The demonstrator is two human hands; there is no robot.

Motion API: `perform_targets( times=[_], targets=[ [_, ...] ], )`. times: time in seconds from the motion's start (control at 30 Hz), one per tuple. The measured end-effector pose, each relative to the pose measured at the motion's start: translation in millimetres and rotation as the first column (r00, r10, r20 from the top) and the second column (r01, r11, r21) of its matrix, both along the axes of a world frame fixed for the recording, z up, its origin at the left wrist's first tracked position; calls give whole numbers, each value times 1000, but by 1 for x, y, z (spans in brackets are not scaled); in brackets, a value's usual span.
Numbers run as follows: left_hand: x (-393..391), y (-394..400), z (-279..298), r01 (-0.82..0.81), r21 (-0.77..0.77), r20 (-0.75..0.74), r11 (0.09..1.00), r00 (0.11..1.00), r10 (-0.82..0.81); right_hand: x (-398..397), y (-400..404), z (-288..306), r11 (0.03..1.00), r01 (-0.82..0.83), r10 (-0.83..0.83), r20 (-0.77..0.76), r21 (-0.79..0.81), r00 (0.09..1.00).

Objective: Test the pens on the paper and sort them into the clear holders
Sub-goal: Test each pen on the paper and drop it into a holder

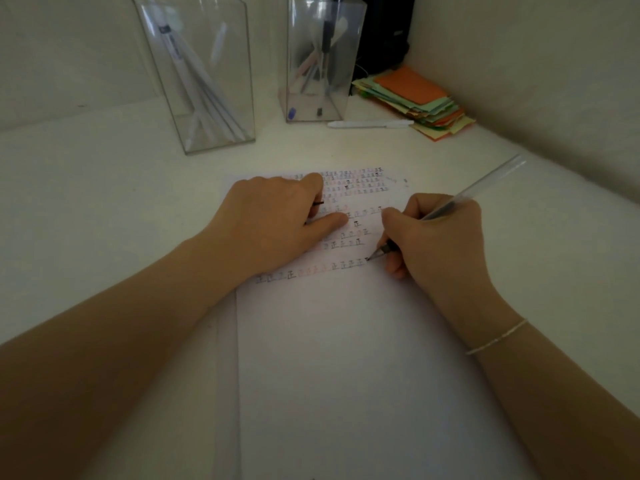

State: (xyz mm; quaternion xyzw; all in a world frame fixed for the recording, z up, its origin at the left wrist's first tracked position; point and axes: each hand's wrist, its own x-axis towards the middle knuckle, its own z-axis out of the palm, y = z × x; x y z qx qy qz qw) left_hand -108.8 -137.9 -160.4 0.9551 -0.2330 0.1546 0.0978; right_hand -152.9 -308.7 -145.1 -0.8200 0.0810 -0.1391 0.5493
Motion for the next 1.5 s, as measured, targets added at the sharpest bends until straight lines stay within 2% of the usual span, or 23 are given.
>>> perform_targets(
  times=[0.43, 0.5, 0.57, 0.67, 0.77, 0.83, 0.87, 0.97, 1.27, 1.43, 1.5],
  targets=[
    [-2, -1, 2, -11, 2, -4, 1000, 1000, 11, 0, 0, -2, 1000, -16, 16, 26, 20, 1000],
    [-5, 0, 6, 21, -85, -13, 996, 1000, -22, 0, -1, -2, 999, 5, -7, 36, 46, 999],
    [-8, -1, 11, 117, -269, -54, 956, 989, -136, 1, -6, 0, 986, 6, -16, 57, 169, 998],
    [-12, -6, 16, 232, -505, -194, 831, 908, -371, 2, -13, 7, 888, -50, 7, 96, 458, 995],
    [-12, -10, 12, 228, -537, -271, 812, 865, -422, 1, -15, 11, 669, -138, 69, 123, 730, 990],
    [-11, -11, 9, 214, -554, -289, 805, 857, -427, 1, -15, 11, 546, -179, 113, 140, 818, 984],
    [-11, -10, 8, 207, -563, -292, 800, 856, -426, 1, -14, 11, 547, -189, 131, 139, 815, 982],
    [-11, -10, 8, 195, -572, -296, 797, 857, -421, 1, -12, 9, 634, -188, 136, 132, 750, 982],
    [-15, -12, 11, 188, -559, -297, 808, 864, -406, 3, -11, 3, 739, -195, 120, 160, 645, 980],
    [-16, -12, 10, 241, -552, -252, 798, 864, -435, 0, -9, 1, 878, -207, 170, 123, 431, 978],
    [-15, -11, 10, 270, -550, -219, 790, 867, -448, -1, -9, 3, 863, -236, 206, 117, 446, 972]
  ],
)
